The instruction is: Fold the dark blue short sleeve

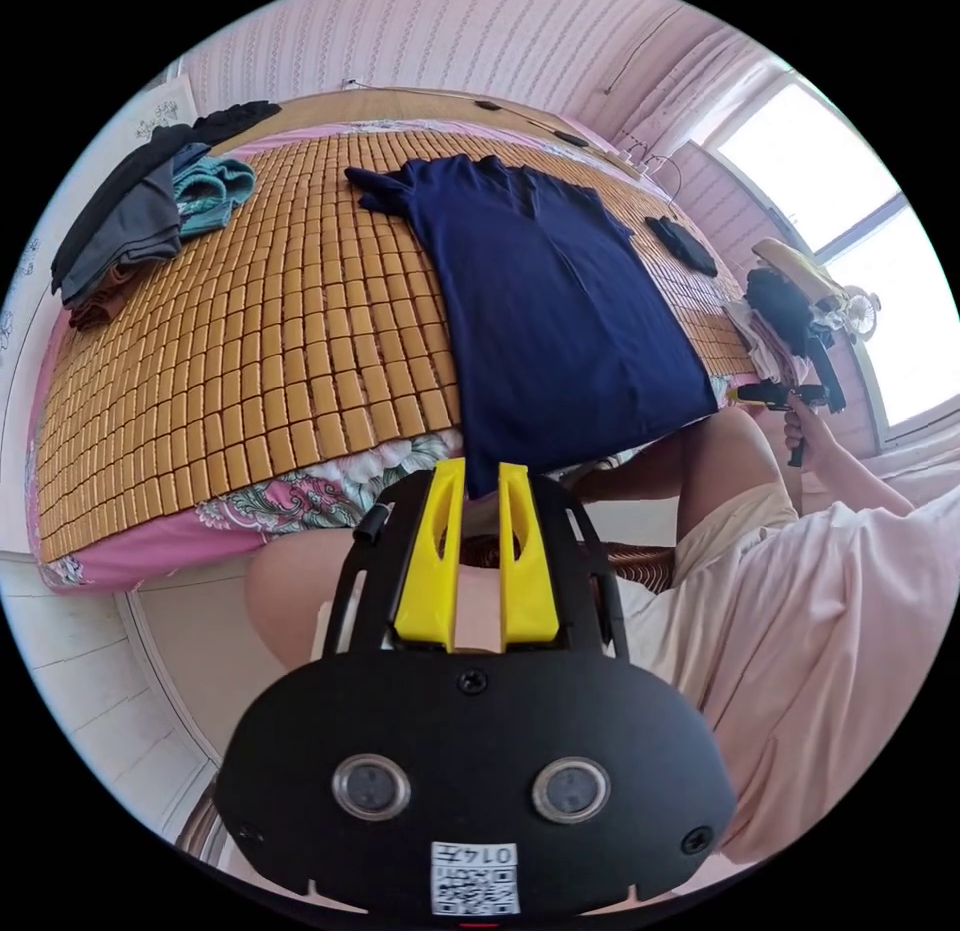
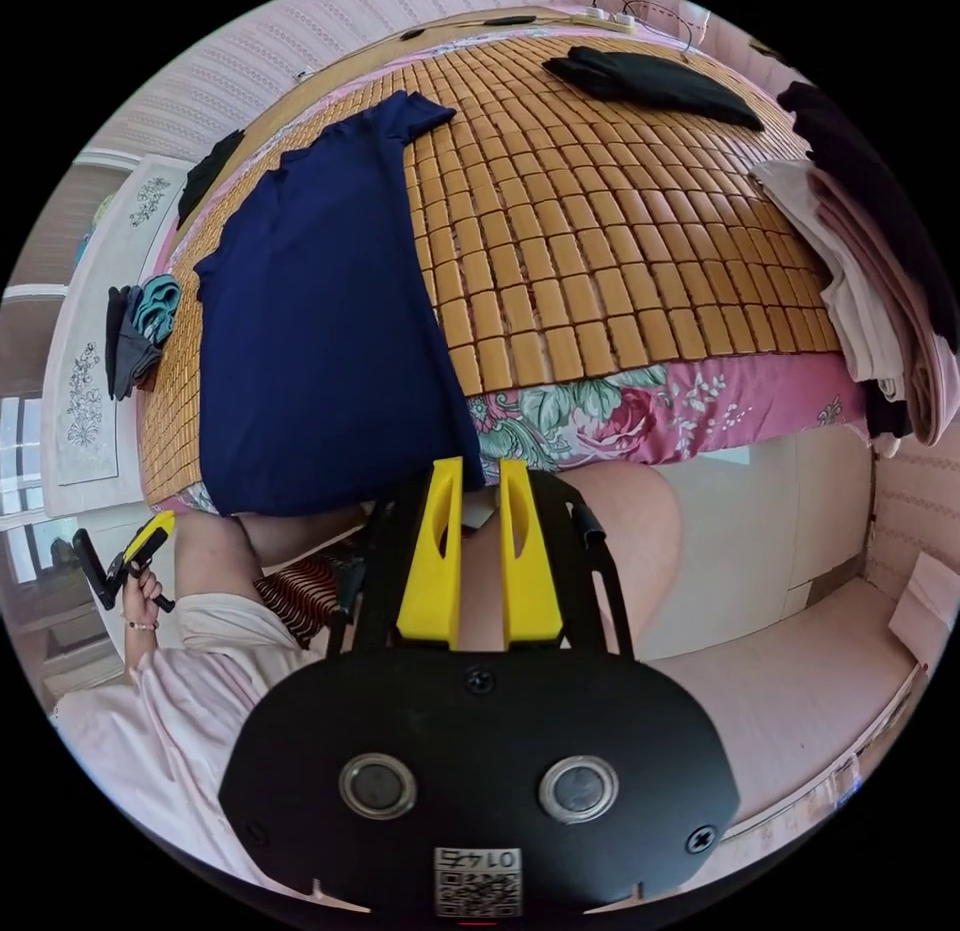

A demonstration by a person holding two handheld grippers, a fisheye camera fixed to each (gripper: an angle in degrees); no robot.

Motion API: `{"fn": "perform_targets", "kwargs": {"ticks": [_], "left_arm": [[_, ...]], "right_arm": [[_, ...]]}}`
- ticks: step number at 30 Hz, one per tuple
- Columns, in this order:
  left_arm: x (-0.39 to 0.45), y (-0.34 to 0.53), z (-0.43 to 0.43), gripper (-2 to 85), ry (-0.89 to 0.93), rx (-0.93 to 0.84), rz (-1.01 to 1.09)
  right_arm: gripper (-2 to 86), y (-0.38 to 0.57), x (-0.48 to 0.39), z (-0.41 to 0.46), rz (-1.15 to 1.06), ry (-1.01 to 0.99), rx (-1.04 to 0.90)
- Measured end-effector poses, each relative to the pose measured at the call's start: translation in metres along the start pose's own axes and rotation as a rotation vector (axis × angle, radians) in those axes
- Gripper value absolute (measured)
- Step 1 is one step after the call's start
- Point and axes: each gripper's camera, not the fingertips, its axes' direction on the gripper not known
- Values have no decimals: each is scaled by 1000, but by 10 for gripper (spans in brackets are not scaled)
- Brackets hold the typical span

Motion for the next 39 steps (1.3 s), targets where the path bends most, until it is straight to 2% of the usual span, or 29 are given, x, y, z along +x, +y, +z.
{"fn": "perform_targets", "kwargs": {"ticks": [9,18,23,29,33,39], "left_arm": [[-16,-7,30,54,87,38,22],[-33,-90,77,51,156,-33,107],[-28,-114,26,52,185,-66,134],[-40,-105,-69,50,223,-47,109],[-62,-103,-95,49,112,3,159],[-84,-110,-135,50,-40,139,66]], "right_arm": [[64,-63,-40,-41,-107,3,81],[67,-196,-102,-64,-195,-19,66],[25,-208,-151,-125,-253,17,54],[-8,-122,-194,-208,-346,155,-143],[-9,-102,-211,-245,-387,304,-181],[0,-134,-247,-302,-557,288,-115]]}}
